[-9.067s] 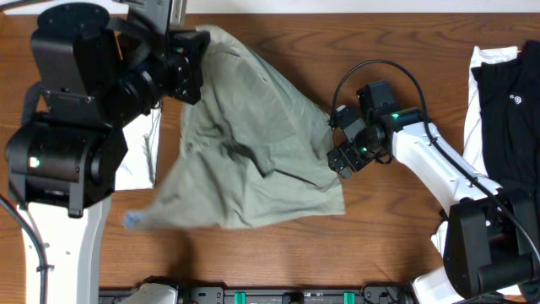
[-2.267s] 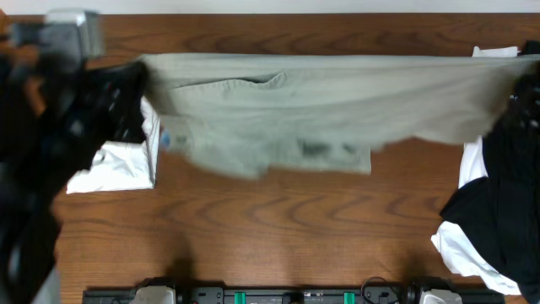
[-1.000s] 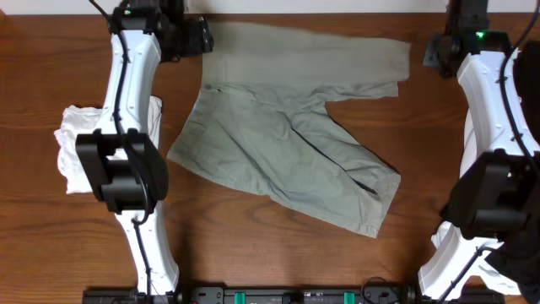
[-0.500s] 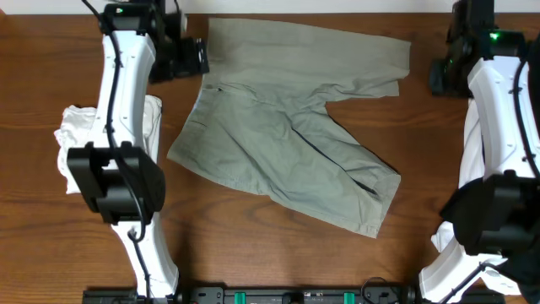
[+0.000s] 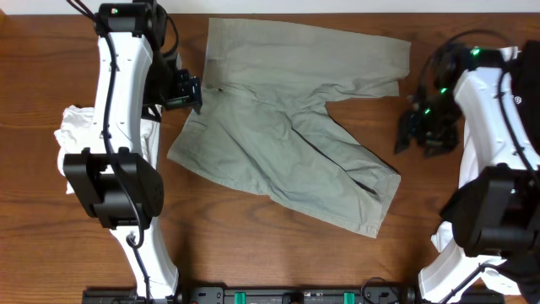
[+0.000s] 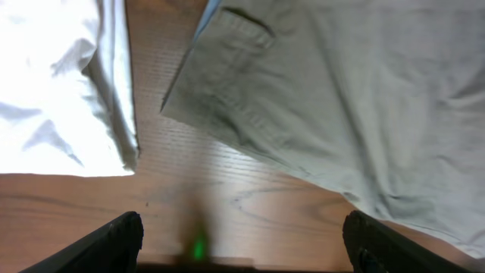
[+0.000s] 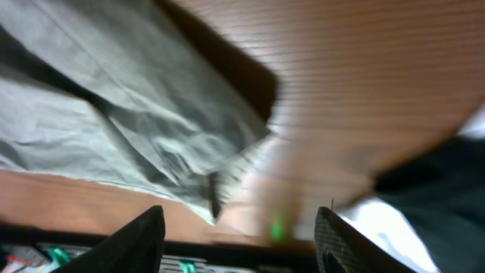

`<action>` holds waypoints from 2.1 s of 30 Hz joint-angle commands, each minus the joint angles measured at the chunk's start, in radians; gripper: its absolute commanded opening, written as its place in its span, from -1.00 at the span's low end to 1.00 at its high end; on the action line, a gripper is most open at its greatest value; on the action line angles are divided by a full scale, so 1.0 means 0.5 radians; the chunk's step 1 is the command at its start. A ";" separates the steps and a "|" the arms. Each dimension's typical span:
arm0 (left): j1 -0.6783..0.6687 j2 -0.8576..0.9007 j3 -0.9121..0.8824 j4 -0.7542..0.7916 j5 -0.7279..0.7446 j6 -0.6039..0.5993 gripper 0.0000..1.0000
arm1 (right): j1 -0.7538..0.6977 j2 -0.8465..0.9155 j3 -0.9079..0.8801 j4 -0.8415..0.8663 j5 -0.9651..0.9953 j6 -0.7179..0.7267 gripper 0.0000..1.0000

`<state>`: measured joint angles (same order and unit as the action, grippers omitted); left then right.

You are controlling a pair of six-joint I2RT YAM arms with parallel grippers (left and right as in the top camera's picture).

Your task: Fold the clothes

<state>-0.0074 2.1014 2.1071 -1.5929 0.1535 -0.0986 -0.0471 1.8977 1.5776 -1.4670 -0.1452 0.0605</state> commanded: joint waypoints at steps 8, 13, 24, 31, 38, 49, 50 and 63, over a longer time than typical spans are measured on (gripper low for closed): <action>0.003 -0.021 -0.623 0.423 -0.084 -0.071 0.73 | 0.160 -0.029 -0.639 0.641 -0.501 -0.027 0.11; 0.000 -0.021 -0.901 0.675 -0.021 -0.076 0.73 | 0.160 -0.029 -0.703 0.863 -0.447 0.054 -0.17; -0.013 -0.021 -1.241 0.963 0.052 -0.085 0.45 | 0.064 -0.156 -0.520 0.515 -0.143 0.131 -0.10; -0.013 -0.021 -1.241 0.978 0.051 -0.085 0.17 | -0.081 -0.475 -0.422 0.245 -0.152 0.132 0.22; -0.012 -0.021 -1.245 0.981 0.050 -0.084 -0.05 | -0.082 -0.526 -0.583 0.333 -0.223 0.133 0.23; -0.010 -0.026 -1.250 0.984 -0.138 -0.320 0.78 | -0.083 -0.526 -0.923 0.596 -0.256 0.130 0.25; -0.010 -0.026 -1.250 0.999 -0.139 -0.342 0.78 | -0.083 -0.526 -0.935 0.614 -0.256 0.130 0.25; 0.009 -0.025 -1.261 1.066 -0.275 -0.833 0.78 | -0.083 -0.526 -0.942 0.687 -0.255 0.115 0.29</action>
<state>-0.0109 2.1014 1.4864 -1.0576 0.0731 -0.4404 -0.0875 1.6295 1.1110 -1.1275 -0.2619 0.1230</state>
